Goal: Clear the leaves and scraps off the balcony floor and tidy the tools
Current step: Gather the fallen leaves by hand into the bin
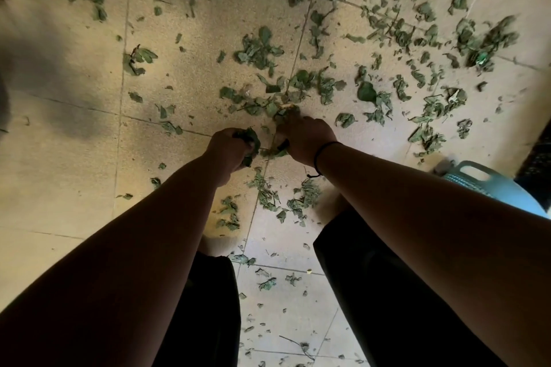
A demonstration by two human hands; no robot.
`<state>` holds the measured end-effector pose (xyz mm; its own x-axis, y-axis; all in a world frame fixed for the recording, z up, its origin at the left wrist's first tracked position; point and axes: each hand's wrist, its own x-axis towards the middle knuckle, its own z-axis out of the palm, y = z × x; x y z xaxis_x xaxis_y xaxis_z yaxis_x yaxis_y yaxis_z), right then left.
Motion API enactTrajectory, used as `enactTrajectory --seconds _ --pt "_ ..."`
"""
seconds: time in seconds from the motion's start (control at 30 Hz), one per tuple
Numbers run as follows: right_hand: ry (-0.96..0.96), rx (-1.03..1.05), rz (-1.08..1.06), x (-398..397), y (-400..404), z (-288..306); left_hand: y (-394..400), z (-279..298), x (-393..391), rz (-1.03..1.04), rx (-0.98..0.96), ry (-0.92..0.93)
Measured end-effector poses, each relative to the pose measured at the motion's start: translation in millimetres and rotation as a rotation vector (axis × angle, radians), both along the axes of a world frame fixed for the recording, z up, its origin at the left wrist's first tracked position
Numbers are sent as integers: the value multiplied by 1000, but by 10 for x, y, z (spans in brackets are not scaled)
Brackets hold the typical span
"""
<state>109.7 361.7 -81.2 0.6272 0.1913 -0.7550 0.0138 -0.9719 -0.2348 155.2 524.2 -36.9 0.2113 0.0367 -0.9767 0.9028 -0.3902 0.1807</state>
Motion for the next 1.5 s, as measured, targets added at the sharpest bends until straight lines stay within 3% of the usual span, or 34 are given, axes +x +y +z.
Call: enactTrajectory --seconds 0.2,0.37,0.43,0.47,0.57,0.73,0.83,1.03,1.17,1.33,1.5 --pt "82 46 -68 -14 -142 108 -149 -24 7 -36 -2 -9" --pt "47 236 -1066 -55 -680 311 -316 -21 2 -72 17 1" --pt "-41 233 -1304 -26 -1005 358 -398 -18 11 -86 11 6" --pt "-40 192 -1293 -6 -1162 367 -439 -14 19 -100 5 4" --pt "41 -34 -967 46 -1505 270 -536 -26 59 -133 -7 1" --pt "21 -135 -647 304 -1558 38 -567 -79 154 -147 12 2" --pt "-17 -111 -625 423 -1492 16 -518 -105 201 -139 11 0" --pt "94 -116 -601 454 -1487 165 -364 -146 201 -116 1 -3" --pt "90 40 -577 539 -1239 372 -283 -158 146 -124 11 -6" --pt "-130 47 -242 649 -622 340 -165 -191 121 -100 39 -4" --pt "-138 -25 -124 770 -247 57 -2 -206 128 -56 45 -9"
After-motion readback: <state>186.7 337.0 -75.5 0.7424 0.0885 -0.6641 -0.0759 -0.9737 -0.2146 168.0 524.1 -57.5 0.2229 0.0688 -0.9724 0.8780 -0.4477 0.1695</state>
